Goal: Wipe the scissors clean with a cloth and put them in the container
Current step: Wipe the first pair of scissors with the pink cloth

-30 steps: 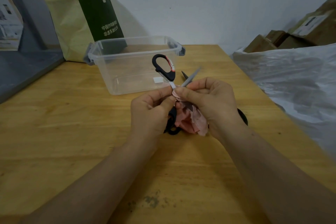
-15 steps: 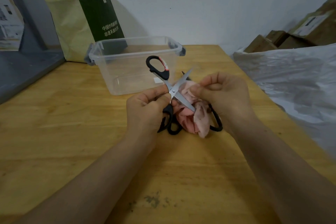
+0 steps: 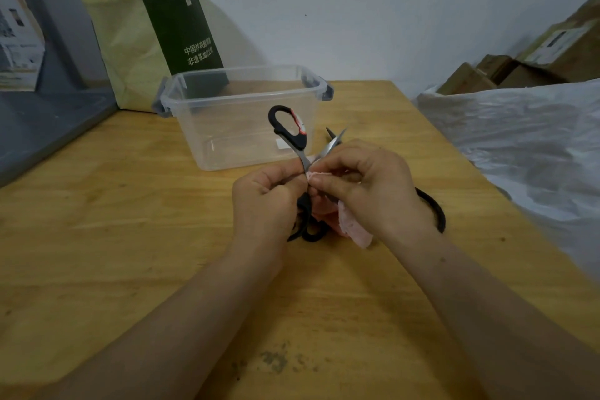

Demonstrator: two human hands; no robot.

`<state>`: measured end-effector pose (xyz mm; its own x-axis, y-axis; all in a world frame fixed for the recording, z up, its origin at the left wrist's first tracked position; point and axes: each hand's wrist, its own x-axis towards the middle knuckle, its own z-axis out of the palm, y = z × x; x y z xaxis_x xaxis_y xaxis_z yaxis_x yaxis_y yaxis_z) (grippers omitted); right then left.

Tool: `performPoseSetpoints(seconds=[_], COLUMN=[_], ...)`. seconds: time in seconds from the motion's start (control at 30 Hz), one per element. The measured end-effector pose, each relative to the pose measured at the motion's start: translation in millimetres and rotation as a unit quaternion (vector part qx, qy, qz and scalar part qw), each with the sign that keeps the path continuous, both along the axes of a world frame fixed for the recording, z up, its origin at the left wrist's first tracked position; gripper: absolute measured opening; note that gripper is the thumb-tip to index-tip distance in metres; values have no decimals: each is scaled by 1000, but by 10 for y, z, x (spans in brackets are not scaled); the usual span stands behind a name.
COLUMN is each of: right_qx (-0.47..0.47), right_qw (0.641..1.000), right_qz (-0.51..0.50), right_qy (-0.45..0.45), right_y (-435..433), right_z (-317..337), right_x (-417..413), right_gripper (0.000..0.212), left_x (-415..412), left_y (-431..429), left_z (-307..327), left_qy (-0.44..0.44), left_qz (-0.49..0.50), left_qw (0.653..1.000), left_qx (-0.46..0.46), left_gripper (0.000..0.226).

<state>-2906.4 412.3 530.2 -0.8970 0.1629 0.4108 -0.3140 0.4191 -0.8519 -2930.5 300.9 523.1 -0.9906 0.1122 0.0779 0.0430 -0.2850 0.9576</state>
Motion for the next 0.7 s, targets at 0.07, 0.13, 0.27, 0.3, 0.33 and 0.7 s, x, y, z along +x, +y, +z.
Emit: performPoseSetpoints(seconds=[0.07, 0.13, 0.27, 0.3, 0.33, 0.7], right_qx=[62, 101, 130, 115, 93, 54], right_qw=[997, 992, 985, 986, 988, 995], right_qz=[-45, -75, -111, -118, -121, -79], right_qy=[12, 23, 34, 32, 25, -10], right_y=[8, -1, -43, -47, -50, -54], right_z=[-68, -122, -160, -170, -179, -125], right_x=[-52, -97, -153, -170, -185, -131], right_gripper=[9, 9, 6, 5, 4, 15], left_x=[6, 14, 28, 30, 29, -4], left_y=[-6, -10, -1, 5, 11, 16], left_z=[12, 19, 29, 30, 28, 3], left_qy=[-9, -14, -15, -15, -15, -55], left_qz=[-6, -11, -5, -5, -6, -5], left_qw=[1000, 1000, 1000, 1000, 1000, 998], left_qx=[6, 7, 5, 4, 4, 7], left_gripper=[40, 34, 27, 25, 25, 30])
